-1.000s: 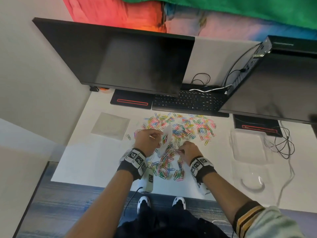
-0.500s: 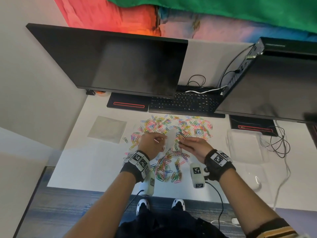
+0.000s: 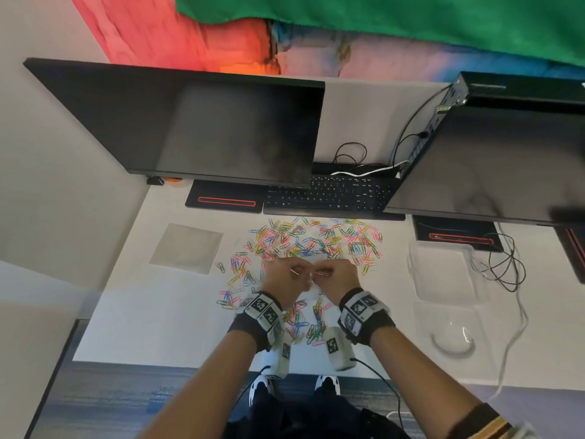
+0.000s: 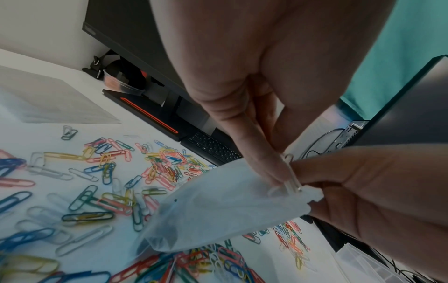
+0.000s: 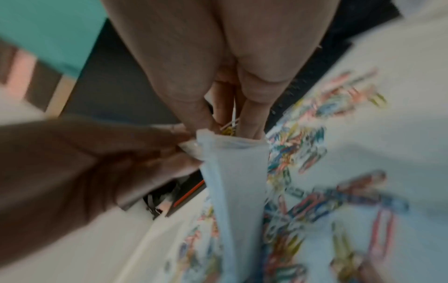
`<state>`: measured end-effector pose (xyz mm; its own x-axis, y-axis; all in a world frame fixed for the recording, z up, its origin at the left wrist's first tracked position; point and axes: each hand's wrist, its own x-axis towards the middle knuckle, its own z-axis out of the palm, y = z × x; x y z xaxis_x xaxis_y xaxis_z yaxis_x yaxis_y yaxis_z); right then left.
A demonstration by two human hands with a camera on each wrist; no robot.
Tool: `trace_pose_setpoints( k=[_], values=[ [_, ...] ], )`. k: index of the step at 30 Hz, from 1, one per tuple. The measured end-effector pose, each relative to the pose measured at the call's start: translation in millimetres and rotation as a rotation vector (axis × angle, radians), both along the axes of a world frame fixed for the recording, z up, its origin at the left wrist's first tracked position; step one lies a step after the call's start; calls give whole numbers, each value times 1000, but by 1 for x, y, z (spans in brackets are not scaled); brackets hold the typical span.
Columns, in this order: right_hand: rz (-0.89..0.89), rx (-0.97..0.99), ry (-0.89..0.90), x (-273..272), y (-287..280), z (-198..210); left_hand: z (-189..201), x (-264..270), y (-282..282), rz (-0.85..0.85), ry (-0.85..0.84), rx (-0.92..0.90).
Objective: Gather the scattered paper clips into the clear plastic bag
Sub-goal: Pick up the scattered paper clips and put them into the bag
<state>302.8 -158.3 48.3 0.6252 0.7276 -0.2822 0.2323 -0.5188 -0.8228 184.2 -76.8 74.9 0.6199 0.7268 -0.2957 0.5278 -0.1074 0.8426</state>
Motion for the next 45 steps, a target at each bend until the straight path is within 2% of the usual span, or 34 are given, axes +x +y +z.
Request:
trace_pose_setpoints(
  k=[4,9,13,17,18,20,22,23,25,27,28,32,39,42,45],
  values=[
    [144,-95,-213,4,7,0,1,5,-2,-14,-1,2],
    [242,-149,-149,7,9,-1,1,7,-1,-15,19,22],
    [258,-129,-172,10,9,0,0,8,2,14,0,4],
    [378,-91,-169,18,5,10,1,8,6,39,1,-16],
    [342,-27,-108,21,2,16,1,8,7,51,-1,-21],
    [154,118,48,35,-6,23,4,8,11,71,-3,-18],
    [-74,147,136,59,-17,17,7,9,16,94,-8,-19],
    [-163,87,152,73,-25,7,8,10,18,104,-14,-21],
    [-248,-199,151,99,-38,-23,9,11,21,115,-20,-19],
    [-173,-483,49,109,-49,-46,8,10,24,113,-10,-3],
    [-164,-534,-4,110,-52,-55,8,9,25,110,-5,4],
    [-201,-387,-181,116,-38,-78,7,7,26,57,46,92],
    [224,-518,-570,126,-2,-75,8,8,28,-7,92,147],
    [258,-429,-662,123,-2,-80,5,7,29,18,84,123],
    [271,-371,-668,121,-4,-78,5,5,28,9,92,120]
  ],
)
